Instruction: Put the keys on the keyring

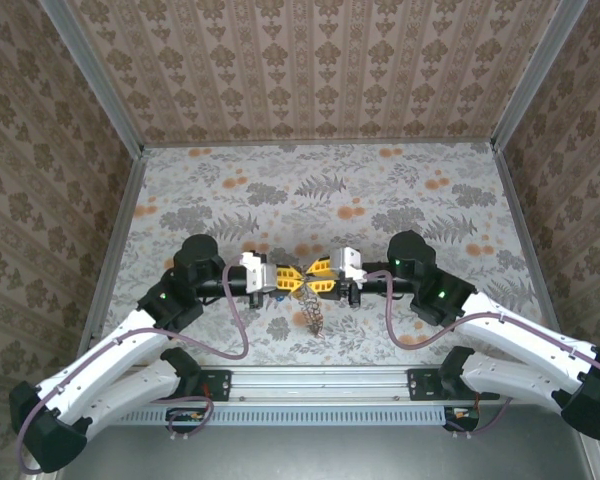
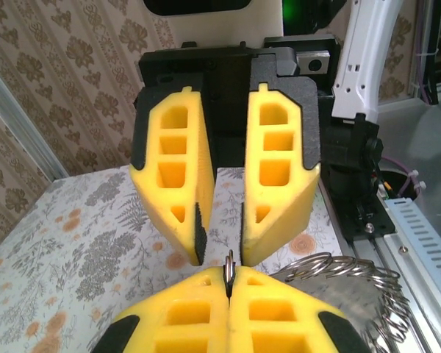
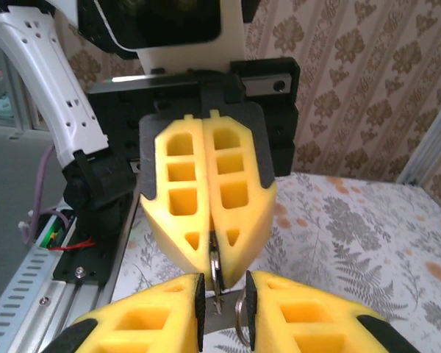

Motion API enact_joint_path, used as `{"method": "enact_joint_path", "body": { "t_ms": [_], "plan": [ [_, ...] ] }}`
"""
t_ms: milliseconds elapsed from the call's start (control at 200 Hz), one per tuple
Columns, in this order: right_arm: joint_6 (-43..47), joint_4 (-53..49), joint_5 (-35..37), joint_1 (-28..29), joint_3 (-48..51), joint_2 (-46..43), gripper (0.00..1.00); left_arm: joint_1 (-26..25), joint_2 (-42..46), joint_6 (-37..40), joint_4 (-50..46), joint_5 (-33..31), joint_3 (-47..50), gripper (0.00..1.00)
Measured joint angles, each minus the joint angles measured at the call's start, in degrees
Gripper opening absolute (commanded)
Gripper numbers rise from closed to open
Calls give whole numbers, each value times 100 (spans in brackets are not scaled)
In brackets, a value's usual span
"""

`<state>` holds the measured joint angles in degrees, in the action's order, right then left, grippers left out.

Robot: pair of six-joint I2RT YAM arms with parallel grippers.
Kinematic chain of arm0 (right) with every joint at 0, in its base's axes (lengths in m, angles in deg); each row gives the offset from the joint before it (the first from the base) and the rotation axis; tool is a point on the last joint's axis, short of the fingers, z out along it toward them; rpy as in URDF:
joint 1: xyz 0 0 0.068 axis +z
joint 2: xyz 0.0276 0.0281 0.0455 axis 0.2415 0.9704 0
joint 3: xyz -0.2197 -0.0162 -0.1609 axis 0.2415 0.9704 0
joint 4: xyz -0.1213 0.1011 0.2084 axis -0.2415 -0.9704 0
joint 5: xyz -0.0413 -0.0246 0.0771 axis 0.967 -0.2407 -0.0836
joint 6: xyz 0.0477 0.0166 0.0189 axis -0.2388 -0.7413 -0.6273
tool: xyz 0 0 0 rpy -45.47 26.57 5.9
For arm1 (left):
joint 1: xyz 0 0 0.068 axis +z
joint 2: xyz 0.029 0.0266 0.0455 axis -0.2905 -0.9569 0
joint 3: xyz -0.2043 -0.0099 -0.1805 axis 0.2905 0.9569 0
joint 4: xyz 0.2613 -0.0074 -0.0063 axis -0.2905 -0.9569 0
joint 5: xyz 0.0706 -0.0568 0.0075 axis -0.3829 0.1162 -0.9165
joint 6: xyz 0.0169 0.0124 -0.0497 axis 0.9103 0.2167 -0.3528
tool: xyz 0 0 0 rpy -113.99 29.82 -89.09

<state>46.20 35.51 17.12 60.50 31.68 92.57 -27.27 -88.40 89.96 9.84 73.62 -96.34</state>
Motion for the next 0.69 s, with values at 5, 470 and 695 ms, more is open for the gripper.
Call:
{"method": "enact_joint_path", "body": {
  "t_ms": [5,470,695],
  "plan": [
    [-2,4,-4,0,2,0,24,0,2,-9,9,0,2,0],
    [-149,293,-111,-7,205,0,20,0,50,-291,409,46,103,0],
    [-256,511,-140,-17,205,66,12,7,33,-442,702,122,162,0]
  ]
}}
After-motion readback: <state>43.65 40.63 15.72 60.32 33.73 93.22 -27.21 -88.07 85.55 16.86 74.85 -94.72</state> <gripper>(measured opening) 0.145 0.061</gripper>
